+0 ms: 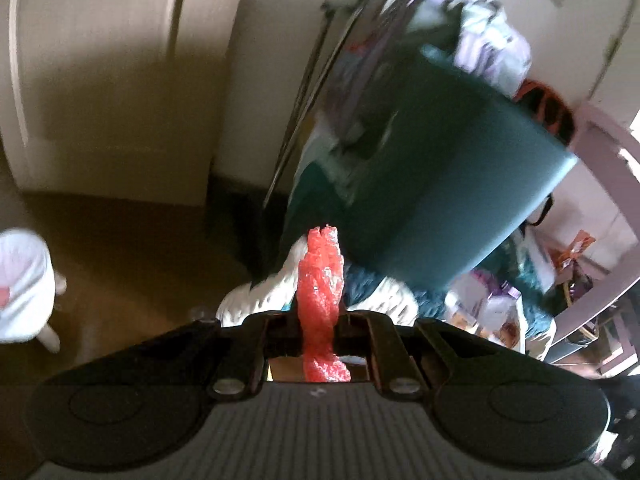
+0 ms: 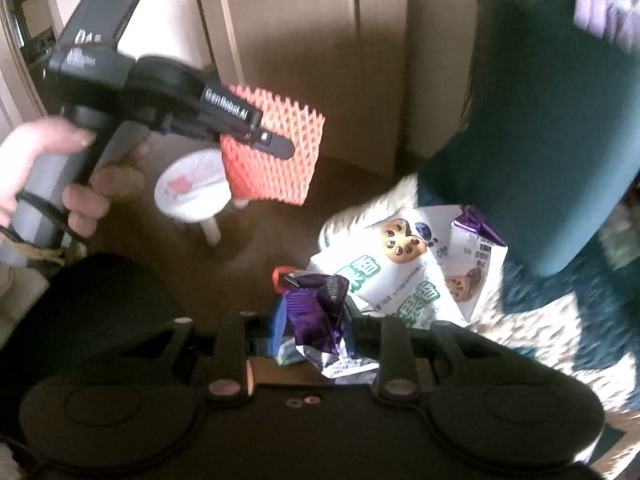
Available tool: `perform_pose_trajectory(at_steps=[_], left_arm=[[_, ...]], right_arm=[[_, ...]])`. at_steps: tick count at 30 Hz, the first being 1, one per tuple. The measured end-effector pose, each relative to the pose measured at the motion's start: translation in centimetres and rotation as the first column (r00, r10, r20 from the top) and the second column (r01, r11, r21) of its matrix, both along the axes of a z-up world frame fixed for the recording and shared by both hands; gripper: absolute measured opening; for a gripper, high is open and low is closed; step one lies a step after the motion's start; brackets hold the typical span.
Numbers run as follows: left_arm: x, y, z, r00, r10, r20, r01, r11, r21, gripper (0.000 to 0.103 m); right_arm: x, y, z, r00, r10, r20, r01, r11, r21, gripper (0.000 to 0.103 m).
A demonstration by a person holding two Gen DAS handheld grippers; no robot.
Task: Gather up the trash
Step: 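Carry the net in the left tool and wrappers in the right tool over the teal bin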
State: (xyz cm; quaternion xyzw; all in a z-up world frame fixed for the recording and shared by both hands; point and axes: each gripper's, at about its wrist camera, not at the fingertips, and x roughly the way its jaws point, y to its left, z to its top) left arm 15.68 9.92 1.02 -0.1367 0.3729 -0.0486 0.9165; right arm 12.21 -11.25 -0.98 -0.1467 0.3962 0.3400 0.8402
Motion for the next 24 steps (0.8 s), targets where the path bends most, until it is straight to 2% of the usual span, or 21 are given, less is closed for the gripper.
perform_pose_trajectory(at_steps=[7,12,18,24], left_arm=[[1.4,-2.6,7.0,0.995,-0.038,0.089,0.036,0.999,0.026,0.011],[3.8,-4.9,12.4,0.982,-0.074,0.172,0.061,0.995,0.079,0.011],[7.2,-8.7,16.9,0.961,-0.156,0.229,0.123,0.981,0.152,0.011],[11.4,-11.8,18.3,0.954,-0.205,0.220,0.168,0.970,0.174,0.011]], right_arm=[[1.5,-1.5,8.8,0.990,-0.029,0.136,0.021,0.998,0.054,0.028],[3.8,-2.4,13.9,0.967,-0.061,0.246,0.047,0.997,0.062,0.028],[8.0,-3.8,16.6,0.930,-0.111,0.349,0.114,0.993,0.012,0.028],[13.1,-4.3,16.6,0.912,-0.168,0.373,0.182,0.983,-0.003,0.028]])
